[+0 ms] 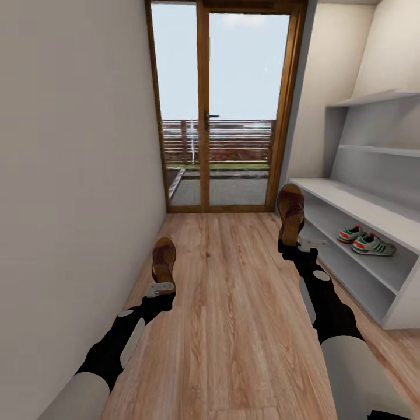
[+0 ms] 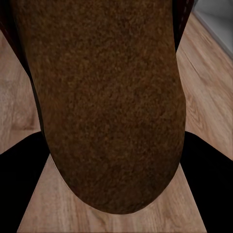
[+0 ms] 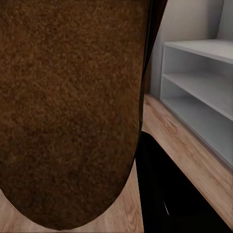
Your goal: Pick up the two gym shoes and the two sandals from the corridor floor and place them onto the hallstand (shoe rack) in the corridor, making sure they are on the rack and not on the floor. Arrange them so the two gym shoes are next to each other and the two sandals are next to each other.
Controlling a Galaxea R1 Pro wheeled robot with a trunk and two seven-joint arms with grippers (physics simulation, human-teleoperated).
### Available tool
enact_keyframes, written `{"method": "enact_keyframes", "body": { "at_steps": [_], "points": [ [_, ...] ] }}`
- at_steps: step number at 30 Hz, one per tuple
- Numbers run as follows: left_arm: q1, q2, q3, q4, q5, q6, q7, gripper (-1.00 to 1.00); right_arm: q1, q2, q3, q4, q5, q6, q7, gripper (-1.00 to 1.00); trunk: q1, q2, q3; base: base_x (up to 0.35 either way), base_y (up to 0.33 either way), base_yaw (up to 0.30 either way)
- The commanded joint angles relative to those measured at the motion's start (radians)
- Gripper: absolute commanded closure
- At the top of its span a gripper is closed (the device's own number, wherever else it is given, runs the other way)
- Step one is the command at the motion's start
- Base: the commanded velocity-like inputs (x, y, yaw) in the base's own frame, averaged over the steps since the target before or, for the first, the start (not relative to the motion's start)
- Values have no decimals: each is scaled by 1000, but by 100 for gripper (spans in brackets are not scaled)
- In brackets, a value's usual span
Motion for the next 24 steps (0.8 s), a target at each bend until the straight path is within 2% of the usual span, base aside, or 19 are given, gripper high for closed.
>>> {"method": "enact_keyframes", "body": {
  "at_steps": [1,24],
  "points": [
    [0,0,0,-1,10,7,-1,100,0,0,-1,-2,5,6,-2,100,0,0,-1,347,0,0],
    [0,1,0,-1,10,7,-1,100,0,0,0,-2,6,6,-2,100,0,0,-1,347,0,0]
  ]
}}
